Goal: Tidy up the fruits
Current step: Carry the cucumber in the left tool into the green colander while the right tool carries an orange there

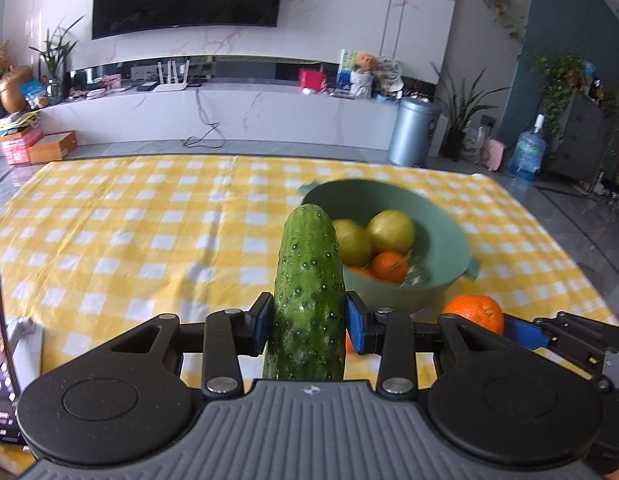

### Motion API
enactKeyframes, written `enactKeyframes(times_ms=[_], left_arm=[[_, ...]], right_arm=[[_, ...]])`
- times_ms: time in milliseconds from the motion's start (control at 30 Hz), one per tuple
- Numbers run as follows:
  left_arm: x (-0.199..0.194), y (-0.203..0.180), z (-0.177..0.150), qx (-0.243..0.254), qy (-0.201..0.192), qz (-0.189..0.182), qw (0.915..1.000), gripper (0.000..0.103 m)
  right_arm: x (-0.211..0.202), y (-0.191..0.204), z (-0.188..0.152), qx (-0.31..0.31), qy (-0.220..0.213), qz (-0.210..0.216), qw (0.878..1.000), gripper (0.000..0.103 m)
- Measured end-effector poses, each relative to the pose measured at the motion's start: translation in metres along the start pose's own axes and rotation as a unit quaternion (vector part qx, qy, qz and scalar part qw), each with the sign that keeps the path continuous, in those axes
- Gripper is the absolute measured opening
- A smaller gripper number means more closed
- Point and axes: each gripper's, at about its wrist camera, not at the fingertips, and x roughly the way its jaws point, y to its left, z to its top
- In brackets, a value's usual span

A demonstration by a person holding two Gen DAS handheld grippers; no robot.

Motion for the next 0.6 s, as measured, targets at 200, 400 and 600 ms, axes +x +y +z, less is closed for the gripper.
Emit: enactKeyframes(times_ms=[200, 400, 600], left_arm=[[0.013, -0.017, 0.029, 0.015, -0.002, -0.021, 0.9997, 0.043], [0.047, -0.033, 0.054, 0.025, 0.022, -0.054, 0.9980, 0.043], [0.082, -0.043, 0.075, 0.045, 0.036, -0.056, 0.9968, 0.043]], right_arm=[[-0.002, -0.014, 0.024, -0.019, -0.014, -0.003, 1.000, 0.041], [0.013, -0.031, 0.050, -0.026, -0.006, 0.001, 1.000, 0.041], [0.041, -0.047, 0.071, -0.039, 0.016, -0.002, 0.999, 0.041]])
